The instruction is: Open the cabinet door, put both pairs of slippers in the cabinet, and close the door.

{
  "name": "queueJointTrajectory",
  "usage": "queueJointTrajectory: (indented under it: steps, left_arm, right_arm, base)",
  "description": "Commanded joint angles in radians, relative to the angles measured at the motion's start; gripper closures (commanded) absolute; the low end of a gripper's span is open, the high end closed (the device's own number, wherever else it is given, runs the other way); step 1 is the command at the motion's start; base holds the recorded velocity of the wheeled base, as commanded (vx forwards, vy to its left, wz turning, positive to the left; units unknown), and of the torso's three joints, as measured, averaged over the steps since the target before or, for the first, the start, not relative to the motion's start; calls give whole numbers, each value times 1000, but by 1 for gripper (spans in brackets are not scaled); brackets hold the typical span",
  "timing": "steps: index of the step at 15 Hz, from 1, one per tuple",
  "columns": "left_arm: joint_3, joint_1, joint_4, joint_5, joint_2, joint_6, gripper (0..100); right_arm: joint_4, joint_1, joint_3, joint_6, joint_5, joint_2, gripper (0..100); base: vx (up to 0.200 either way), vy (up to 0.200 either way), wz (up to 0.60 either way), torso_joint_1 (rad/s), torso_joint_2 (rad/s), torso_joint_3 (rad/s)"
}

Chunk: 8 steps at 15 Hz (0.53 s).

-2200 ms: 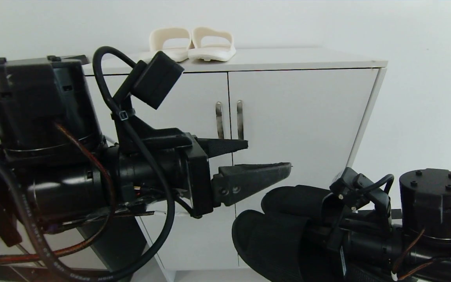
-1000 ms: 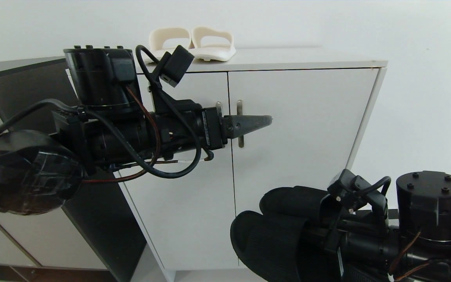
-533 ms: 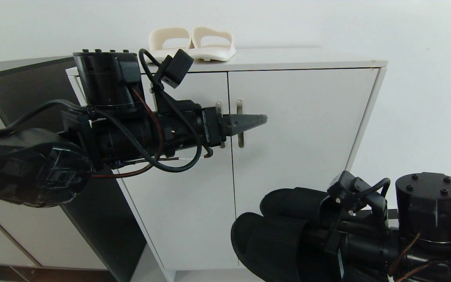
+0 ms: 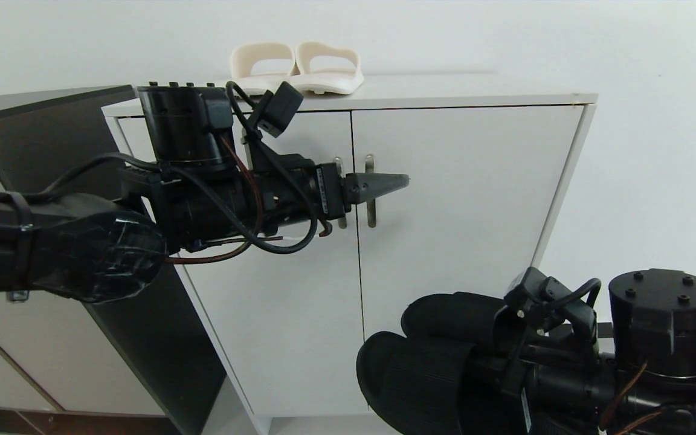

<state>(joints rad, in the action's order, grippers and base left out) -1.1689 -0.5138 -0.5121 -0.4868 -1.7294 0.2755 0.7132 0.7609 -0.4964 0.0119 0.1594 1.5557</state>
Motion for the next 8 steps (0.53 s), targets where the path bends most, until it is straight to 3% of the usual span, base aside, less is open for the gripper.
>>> queueJointTrajectory:
  steps: [1,7,8]
  left_arm:
    - [-28,3,0,4,-44,2,0]
    - [-61,3,-2,4,-104,2,0]
    - [-63,3,-2,4,-108,2,100]
  right_arm:
    - [0,0,2,0,0,1,100]
    - [0,0,2,0,2,1,100]
    - [0,0,1,0,2,1,100]
  base:
    - [0,0,0,0,0,0]
    - [0,0,0,0,0,0]
    - [0,0,0,0,0,0]
